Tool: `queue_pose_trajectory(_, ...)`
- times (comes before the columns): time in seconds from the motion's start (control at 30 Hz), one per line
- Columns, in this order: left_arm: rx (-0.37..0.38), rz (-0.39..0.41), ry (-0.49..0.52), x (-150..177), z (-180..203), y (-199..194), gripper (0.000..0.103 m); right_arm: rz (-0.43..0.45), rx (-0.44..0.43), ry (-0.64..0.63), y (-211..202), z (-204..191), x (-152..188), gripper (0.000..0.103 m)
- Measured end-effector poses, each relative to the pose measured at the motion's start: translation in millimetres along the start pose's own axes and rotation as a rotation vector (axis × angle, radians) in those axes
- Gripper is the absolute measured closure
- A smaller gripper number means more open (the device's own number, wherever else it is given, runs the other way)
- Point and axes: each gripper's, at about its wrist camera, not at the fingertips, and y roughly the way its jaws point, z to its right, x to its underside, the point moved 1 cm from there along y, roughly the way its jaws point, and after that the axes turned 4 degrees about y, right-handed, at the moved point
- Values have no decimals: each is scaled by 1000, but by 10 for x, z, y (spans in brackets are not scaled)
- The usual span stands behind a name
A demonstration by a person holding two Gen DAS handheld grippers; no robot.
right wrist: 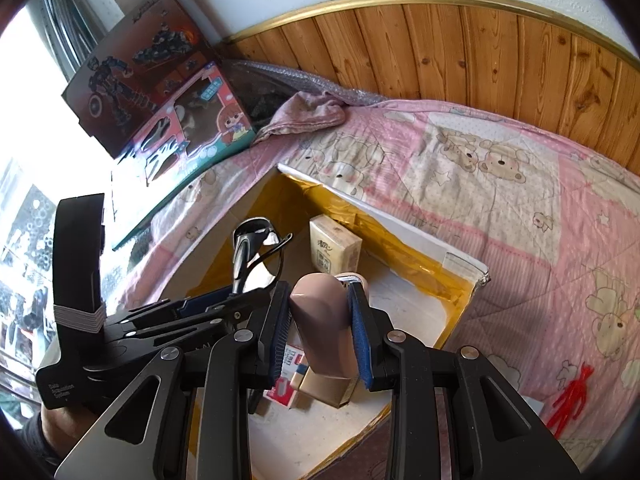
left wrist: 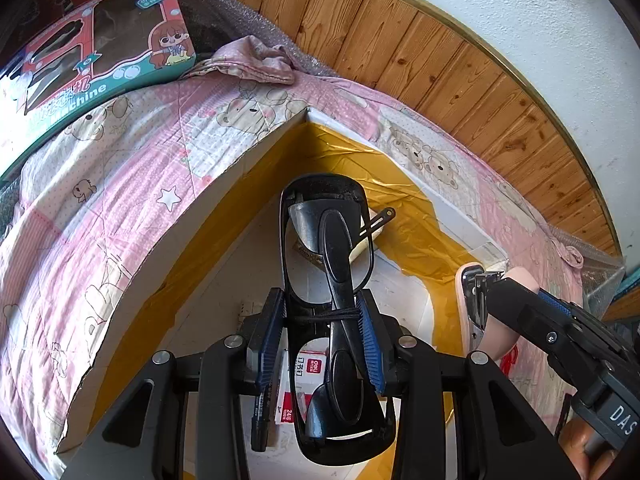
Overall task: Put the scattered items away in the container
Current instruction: 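Lift and carry the glasses with the left tool while the right tool carries the stapler over the box, then open the left gripper to drop the glasses while the right gripper drops the stapler into the box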
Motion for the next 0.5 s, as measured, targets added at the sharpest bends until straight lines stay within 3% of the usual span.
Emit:
queue_pose_trajectory(0.3, -19, -20, -17, -86, -39, 241, 65, -36, 44, -20, 253, 92, -91, 72)
queue_pose_trajectory(0.5, -44, -16, 15, -127, -37, 377, 63, -15, 50, -25, 261, 103, -109, 68)
